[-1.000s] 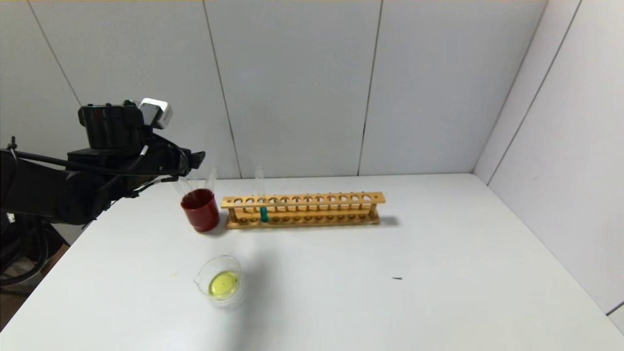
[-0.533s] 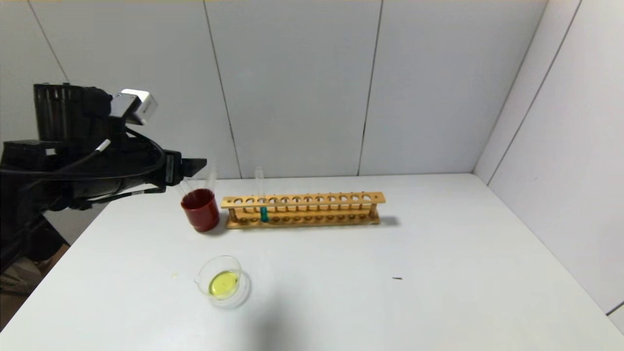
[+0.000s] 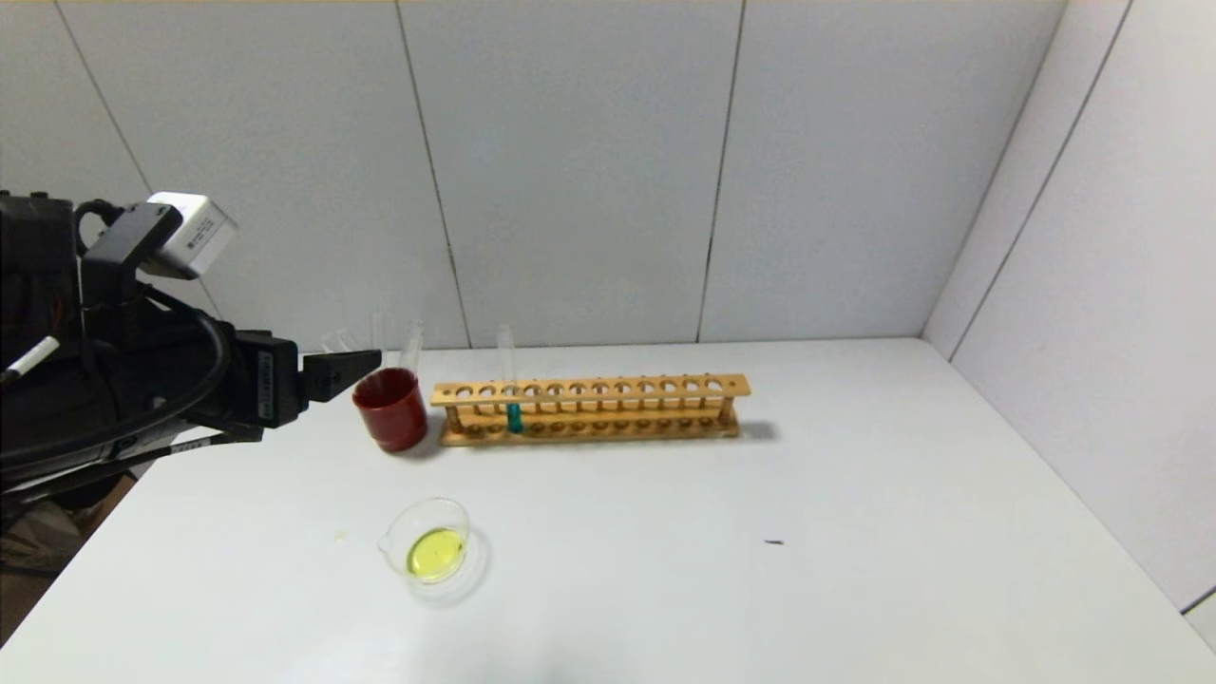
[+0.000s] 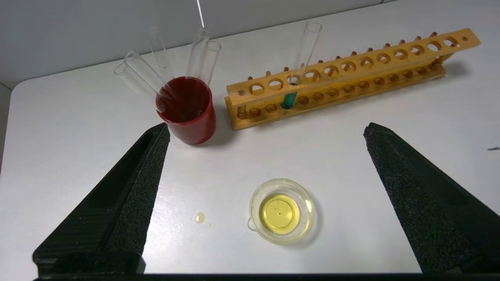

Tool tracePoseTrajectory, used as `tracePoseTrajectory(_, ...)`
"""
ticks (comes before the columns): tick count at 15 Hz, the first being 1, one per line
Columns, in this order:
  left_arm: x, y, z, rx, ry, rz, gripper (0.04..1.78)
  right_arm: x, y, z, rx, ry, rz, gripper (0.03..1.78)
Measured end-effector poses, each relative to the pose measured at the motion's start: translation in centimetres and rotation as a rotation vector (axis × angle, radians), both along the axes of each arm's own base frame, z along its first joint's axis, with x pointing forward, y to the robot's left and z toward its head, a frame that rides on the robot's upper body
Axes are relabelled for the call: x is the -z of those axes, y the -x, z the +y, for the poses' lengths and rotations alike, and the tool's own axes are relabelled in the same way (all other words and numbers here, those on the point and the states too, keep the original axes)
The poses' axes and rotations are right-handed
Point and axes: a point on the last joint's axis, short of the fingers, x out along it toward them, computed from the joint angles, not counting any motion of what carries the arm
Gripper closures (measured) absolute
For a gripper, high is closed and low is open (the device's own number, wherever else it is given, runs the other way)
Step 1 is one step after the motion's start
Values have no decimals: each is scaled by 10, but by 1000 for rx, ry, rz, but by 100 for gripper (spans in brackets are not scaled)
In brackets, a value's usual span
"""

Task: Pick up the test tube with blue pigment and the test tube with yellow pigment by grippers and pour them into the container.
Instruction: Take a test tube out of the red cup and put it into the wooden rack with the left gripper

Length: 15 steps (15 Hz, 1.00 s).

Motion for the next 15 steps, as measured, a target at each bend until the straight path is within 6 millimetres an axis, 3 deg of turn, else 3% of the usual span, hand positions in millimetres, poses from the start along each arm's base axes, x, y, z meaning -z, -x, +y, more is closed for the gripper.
tracePoseTrajectory(8,14,6,-22,107,-14,45,7,0,0,0,0,0,0,6)
tracePoseTrajectory(11,25,-8,-27,103,-28,92,7,0,0,0,0,0,0,6)
tracePoseTrajectory(15,43,-47,-42,94,3,93,7,0,0,0,0,0,0,6)
